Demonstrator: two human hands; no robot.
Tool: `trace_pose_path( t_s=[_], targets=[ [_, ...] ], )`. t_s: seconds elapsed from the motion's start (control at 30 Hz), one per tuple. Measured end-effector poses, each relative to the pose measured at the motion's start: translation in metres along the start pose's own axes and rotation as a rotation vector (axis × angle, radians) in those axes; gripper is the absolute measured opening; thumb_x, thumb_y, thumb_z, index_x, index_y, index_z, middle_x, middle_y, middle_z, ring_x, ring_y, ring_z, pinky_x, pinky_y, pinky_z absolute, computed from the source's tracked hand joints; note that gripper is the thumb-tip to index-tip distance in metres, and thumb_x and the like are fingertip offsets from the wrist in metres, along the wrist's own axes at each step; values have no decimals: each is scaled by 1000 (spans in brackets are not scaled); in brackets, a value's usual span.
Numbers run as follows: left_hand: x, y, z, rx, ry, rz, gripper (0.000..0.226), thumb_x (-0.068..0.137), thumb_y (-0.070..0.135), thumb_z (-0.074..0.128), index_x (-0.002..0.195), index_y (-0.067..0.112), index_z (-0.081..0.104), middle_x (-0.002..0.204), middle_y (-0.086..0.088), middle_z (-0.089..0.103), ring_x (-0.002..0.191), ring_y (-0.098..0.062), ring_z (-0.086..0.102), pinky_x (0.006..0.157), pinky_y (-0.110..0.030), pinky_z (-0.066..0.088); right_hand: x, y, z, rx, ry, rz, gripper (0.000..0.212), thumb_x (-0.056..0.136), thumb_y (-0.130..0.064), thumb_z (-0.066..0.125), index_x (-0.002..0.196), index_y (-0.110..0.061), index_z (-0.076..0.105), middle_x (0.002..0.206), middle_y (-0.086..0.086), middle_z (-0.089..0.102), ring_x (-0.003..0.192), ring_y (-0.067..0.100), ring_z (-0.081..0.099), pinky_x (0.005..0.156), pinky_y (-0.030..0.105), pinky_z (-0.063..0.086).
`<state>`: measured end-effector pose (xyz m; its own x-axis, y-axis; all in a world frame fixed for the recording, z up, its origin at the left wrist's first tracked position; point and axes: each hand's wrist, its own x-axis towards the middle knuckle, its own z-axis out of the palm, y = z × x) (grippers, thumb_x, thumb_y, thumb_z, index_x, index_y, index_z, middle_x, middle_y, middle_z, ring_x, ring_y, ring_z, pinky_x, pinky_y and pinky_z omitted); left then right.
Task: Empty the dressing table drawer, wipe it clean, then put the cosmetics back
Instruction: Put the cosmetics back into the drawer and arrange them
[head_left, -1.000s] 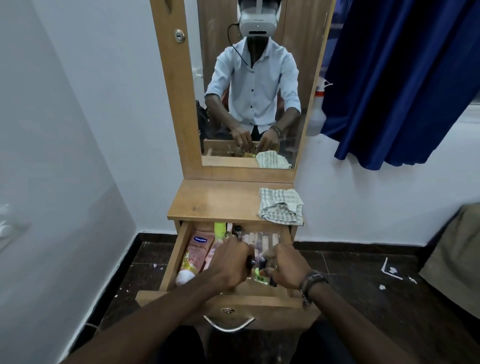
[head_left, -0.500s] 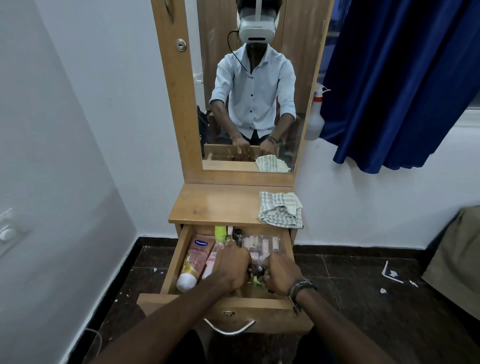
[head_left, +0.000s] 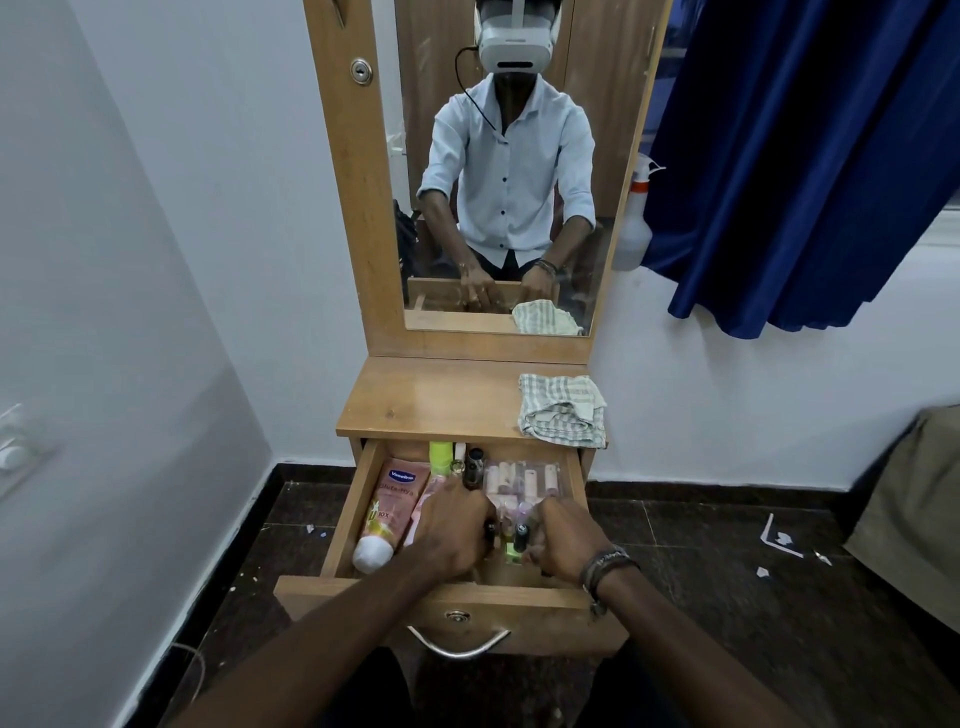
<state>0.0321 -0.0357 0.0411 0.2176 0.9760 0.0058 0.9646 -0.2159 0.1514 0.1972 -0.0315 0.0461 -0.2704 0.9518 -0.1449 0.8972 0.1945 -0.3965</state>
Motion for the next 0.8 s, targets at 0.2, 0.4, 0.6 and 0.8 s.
trace_pose_path(
  t_s=[0.2, 0.4, 0.6, 0.8],
  targets=[
    [-4, -3, -3, -14, 40, 49, 23, 83, 23, 72, 105, 24, 74, 109, -1, 70, 112, -23, 54, 78, -34, 50, 3, 7, -21, 14, 27, 52, 26, 71, -15, 84, 89, -12, 65, 94, 3, 64, 86, 19, 63, 77, 36, 56],
    [-6, -8, -3, -35, 123, 111, 36, 82, 31, 73, 118, 25, 70, 119, 5, 69, 111, -19, 53, 89, -32, 48, 7, 14, -28, -6, 19, 78, 18, 74, 7, 65, 84, -9, 68, 100, 7, 66, 96, 20, 64, 78, 30, 56],
    [-13, -12, -9, -131, 174, 87, 39, 80, 32, 76, 118, 28, 68, 119, 12, 67, 108, -15, 51, 79, -28, 42, 5, 12, -18, -61, 63, 98, 28, 75, 6, 65, 95, -14, 63, 114, 5, 57, 102, 23, 59, 84, 31, 52],
    [-18, -21, -10, -242, 240, -5, 32, 78, 30, 78, 109, 30, 71, 113, 15, 69, 103, -13, 52, 74, -26, 39, -2, 0, -11, -237, 193, 117, 24, 84, -13, 66, 105, -16, 55, 113, 6, 57, 94, 28, 61, 72, 37, 51]
  ],
)
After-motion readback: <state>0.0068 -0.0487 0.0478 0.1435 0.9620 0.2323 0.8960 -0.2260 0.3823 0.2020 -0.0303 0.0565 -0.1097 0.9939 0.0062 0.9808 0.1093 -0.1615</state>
